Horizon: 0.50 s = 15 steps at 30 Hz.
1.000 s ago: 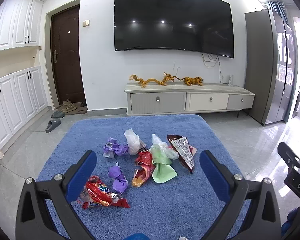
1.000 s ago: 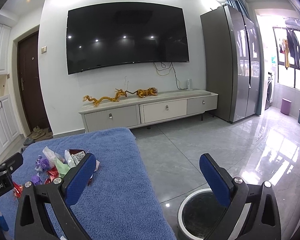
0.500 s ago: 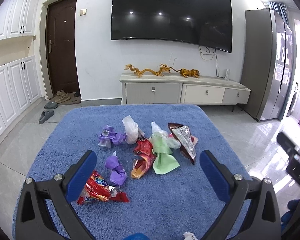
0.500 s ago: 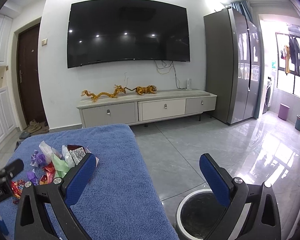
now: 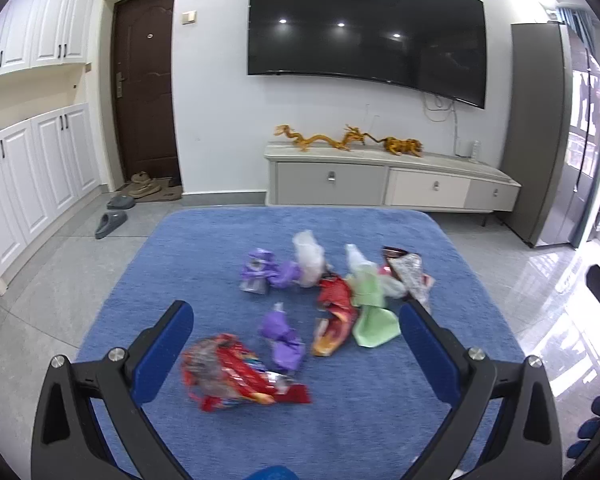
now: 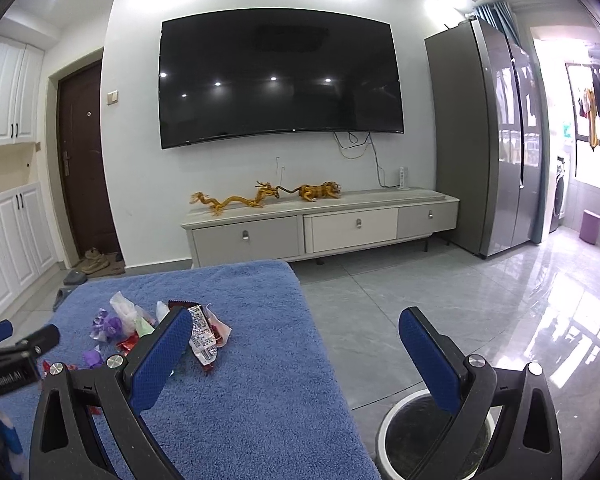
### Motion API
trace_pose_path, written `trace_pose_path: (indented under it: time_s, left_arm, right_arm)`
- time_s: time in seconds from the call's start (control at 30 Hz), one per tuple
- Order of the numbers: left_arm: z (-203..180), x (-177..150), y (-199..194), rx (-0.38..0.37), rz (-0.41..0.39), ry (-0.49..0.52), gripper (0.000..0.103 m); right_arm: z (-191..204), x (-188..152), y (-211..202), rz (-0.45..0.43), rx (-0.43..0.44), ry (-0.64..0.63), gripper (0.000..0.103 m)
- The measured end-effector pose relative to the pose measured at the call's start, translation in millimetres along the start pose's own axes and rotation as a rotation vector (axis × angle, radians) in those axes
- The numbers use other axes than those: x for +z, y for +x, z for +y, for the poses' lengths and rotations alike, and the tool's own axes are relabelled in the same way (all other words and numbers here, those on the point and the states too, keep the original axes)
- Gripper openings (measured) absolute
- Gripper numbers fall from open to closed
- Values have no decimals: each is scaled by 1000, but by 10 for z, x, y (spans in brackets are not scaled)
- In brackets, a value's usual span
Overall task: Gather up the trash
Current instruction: 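Move both grippers toward the wrappers on the blue table, then grasp the white printed bag with the right gripper while the left grasps the red wrapper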
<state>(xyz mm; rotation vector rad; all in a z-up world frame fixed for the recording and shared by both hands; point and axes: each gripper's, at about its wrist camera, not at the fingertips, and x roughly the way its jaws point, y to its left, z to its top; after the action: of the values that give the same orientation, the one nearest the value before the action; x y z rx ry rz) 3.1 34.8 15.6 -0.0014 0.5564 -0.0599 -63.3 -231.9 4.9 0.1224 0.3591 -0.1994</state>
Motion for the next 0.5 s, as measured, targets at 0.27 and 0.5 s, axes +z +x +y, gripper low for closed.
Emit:
trace_pose_path:
  time_s: [0.27, 0.5]
  left_arm:
    - [274, -59, -1, 27, 27, 5, 103]
    - [495, -246, 171, 38, 112, 31, 103]
  right_arm:
    - [-54, -103, 68, 90, 110, -58, 103]
    - [239, -356, 12, 226, 412, -161, 103]
